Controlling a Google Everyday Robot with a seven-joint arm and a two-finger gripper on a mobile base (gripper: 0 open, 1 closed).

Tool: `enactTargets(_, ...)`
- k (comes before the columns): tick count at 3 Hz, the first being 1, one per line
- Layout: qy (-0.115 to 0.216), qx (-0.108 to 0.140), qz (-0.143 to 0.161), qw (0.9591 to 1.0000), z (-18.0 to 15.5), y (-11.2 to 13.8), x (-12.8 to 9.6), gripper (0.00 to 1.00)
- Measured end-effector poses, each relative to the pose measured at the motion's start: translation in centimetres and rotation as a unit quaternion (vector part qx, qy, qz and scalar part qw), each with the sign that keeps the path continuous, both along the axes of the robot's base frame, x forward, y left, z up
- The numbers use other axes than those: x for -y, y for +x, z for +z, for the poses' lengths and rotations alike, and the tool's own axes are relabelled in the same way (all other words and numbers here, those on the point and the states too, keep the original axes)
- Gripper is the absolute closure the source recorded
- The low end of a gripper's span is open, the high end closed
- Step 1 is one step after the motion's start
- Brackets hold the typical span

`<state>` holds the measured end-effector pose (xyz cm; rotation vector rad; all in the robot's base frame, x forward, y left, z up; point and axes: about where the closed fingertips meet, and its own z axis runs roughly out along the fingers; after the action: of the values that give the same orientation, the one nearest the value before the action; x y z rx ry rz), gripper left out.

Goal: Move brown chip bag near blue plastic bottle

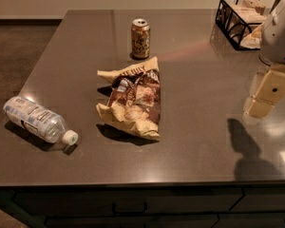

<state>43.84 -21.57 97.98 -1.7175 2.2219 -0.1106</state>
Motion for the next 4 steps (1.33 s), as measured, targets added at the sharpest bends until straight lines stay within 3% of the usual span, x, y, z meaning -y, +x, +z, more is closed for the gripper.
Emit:
enactTargets(1, 0.002, 0.000, 0.001, 1.0000, 0.1, 0.1, -0.2, 0.00)
enactTargets(2, 0.035, -0.008, 0.015, 0.9992, -0.7, 0.6, -3.1, 0.00)
enactTargets(3, 0.063, -0.015, 0.021, 0.9977, -2.1, 1.6, -7.8, 0.00)
enactTargets(4, 0.082, -0.015, 0.007, 0.9965, -3.4, 2.5, -11.1, 0.00)
